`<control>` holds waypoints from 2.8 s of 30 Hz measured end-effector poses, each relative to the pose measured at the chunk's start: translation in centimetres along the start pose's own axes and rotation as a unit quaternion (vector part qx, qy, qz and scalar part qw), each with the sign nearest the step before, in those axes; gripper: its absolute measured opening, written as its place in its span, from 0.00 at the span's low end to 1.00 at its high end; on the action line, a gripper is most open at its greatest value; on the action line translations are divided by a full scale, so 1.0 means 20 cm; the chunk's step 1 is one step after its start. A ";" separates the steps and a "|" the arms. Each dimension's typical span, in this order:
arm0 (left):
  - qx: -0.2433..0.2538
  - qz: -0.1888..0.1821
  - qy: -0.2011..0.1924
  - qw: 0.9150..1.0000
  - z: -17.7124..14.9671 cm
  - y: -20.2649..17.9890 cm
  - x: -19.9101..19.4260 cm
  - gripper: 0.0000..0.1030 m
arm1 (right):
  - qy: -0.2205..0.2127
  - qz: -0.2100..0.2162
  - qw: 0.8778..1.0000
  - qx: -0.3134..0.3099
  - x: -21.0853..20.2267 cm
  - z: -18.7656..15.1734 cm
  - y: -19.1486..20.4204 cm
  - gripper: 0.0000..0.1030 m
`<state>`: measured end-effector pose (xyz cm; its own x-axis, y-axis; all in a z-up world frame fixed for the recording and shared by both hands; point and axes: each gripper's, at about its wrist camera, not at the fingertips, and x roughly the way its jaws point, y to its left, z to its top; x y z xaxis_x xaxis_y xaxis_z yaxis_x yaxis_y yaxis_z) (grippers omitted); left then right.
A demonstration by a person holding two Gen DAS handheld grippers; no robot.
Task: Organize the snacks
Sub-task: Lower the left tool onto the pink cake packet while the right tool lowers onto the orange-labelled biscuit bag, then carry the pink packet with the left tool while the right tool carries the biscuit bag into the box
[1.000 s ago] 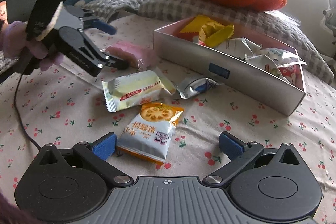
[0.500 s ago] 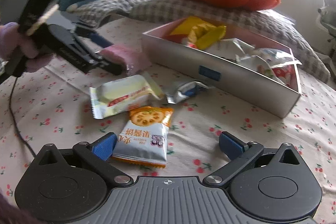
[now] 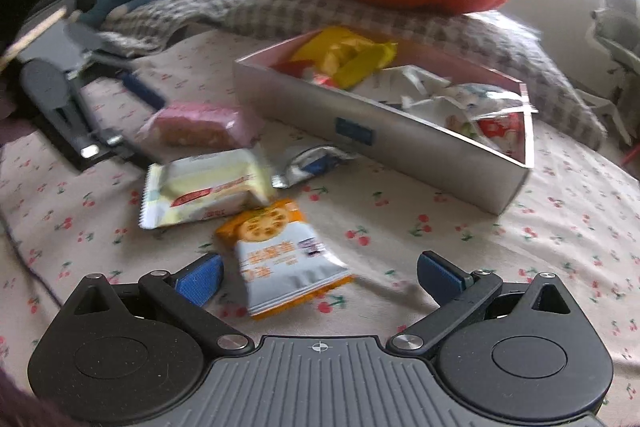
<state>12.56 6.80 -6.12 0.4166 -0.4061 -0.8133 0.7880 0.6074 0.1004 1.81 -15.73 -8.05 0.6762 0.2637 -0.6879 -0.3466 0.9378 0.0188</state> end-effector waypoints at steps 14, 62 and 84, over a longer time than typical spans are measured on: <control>-0.057 -0.007 -0.011 0.998 0.07 0.00 0.04 0.55 | 0.010 0.016 1.000 -0.011 0.01 0.01 0.02 0.98; -0.315 0.040 -0.006 0.948 0.13 -0.21 -0.15 0.29 | 0.027 -0.007 0.997 0.078 -0.16 0.21 -0.16 0.38; -0.336 0.017 -0.087 0.938 0.47 -0.17 -0.11 0.29 | -0.021 -0.034 0.981 0.192 -0.09 0.45 -0.40 0.38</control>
<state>13.14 -0.82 0.59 0.5495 -0.4484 -0.7050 0.3334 0.8914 -0.3070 9.22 -21.60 -0.44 0.7189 0.1988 -0.6661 -0.0351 0.9674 0.2508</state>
